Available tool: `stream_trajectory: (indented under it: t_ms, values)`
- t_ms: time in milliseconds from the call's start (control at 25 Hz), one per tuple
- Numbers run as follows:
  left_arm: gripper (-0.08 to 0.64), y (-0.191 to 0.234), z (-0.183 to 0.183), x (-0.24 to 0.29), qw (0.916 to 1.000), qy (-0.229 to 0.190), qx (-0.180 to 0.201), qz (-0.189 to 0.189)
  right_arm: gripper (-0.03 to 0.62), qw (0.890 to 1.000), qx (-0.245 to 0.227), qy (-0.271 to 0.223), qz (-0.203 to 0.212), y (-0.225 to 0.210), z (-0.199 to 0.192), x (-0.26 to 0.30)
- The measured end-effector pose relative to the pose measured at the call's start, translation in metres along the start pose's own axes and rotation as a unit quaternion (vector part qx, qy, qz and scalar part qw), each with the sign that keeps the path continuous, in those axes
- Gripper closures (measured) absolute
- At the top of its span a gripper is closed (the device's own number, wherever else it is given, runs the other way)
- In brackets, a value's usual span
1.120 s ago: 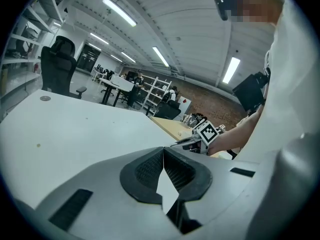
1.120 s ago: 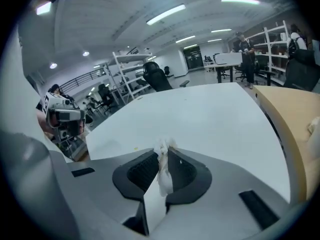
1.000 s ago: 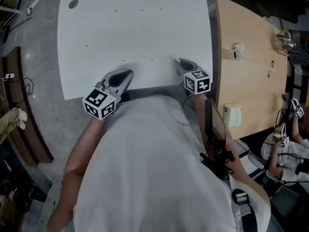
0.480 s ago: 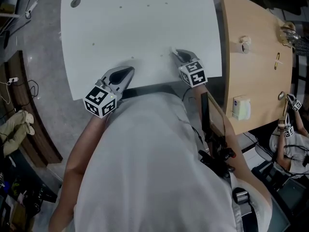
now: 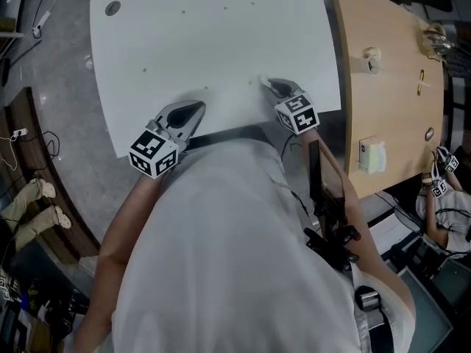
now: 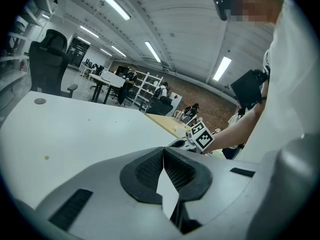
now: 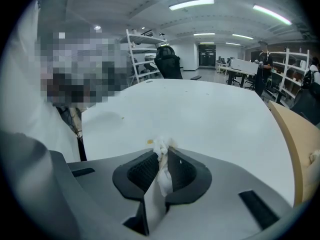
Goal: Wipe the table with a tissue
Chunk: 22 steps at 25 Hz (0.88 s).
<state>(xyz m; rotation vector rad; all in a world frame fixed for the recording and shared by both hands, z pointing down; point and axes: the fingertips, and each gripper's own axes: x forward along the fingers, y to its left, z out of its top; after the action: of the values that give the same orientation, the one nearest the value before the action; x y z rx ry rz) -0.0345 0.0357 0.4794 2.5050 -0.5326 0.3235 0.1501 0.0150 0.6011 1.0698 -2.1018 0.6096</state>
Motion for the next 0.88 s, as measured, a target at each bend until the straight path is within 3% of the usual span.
stream_trajectory:
  t_ms: [240, 440, 520, 640, 880]
  values:
    - [0.554, 0.000, -0.002, -0.004, 0.9998, 0.007, 0.006, -0.018, 0.537, 1.000, -0.012, 0.008, 0.011, 0.030, -0.008, -0.004]
    - [0.554, -0.003, 0.000, -0.003, 0.9992, 0.011, 0.017, -0.034, 0.537, 0.996, -0.035, 0.032, 0.072, 0.061, -0.018, -0.010]
    - [0.554, -0.003, 0.001, -0.003, 0.9989, 0.011, 0.022, -0.039, 0.536, 0.997, -0.015, -0.003, 0.078, 0.062, -0.007, -0.017]
    - [0.554, -0.001, 0.002, -0.006, 0.9989, 0.011, 0.024, -0.040, 0.536, 0.997, 0.045, -0.058, 0.028, 0.038, 0.011, -0.024]
    - [0.554, 0.004, -0.002, -0.016, 0.9991, 0.010, 0.021, -0.034, 0.535, 0.995, 0.084, -0.030, -0.044, -0.002, 0.006, -0.010]
